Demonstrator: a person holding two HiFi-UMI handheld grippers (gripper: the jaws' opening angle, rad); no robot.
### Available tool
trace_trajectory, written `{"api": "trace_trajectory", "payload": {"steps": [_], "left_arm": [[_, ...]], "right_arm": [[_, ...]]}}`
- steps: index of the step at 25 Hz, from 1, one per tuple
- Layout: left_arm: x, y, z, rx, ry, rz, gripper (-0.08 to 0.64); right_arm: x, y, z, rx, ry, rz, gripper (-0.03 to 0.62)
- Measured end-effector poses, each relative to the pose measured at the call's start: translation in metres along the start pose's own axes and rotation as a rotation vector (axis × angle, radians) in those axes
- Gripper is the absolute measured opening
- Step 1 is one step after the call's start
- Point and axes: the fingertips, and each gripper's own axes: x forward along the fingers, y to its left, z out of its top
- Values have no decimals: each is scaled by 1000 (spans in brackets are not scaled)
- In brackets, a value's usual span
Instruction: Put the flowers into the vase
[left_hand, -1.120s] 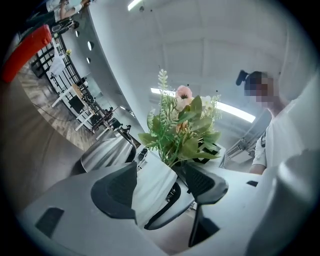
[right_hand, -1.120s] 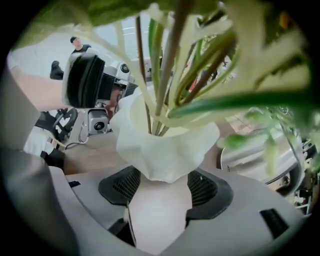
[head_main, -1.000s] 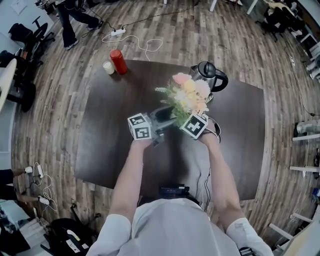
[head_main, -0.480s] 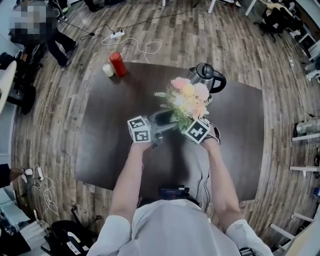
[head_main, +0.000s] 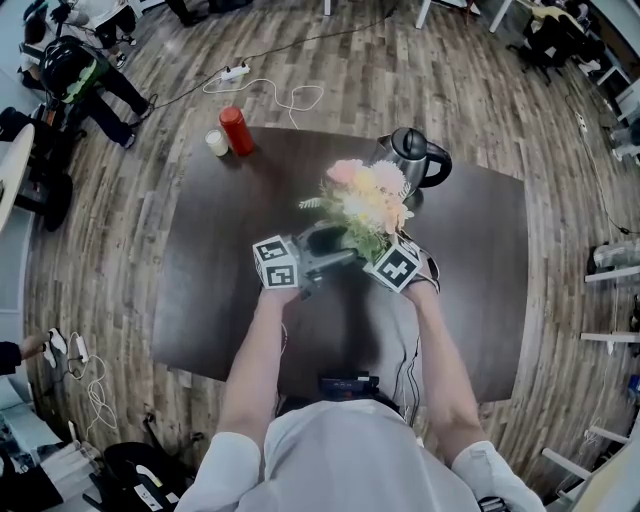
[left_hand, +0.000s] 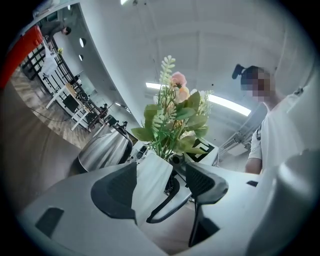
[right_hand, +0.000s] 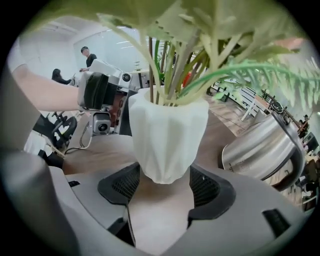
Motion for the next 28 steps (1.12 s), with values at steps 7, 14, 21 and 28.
{"api": "trace_trajectory", "payload": {"steps": [7,14,21,28], "left_arm": [[-1,-1,-1,5,-1,1,288],[-3,-1,2,0,-20,11,288],[-7,-4,-1,-8,-26,13,288],[-28,-14,-5,-24,-47,84,288]], "right_arm": [[0,-1,-3,12,-11,-9,307],[-5,-4,-2,26,-25,-23,307],[-9,-1,-9,58,-29,-25,307],[-23,11,-27,299,-140,-9,307]]}}
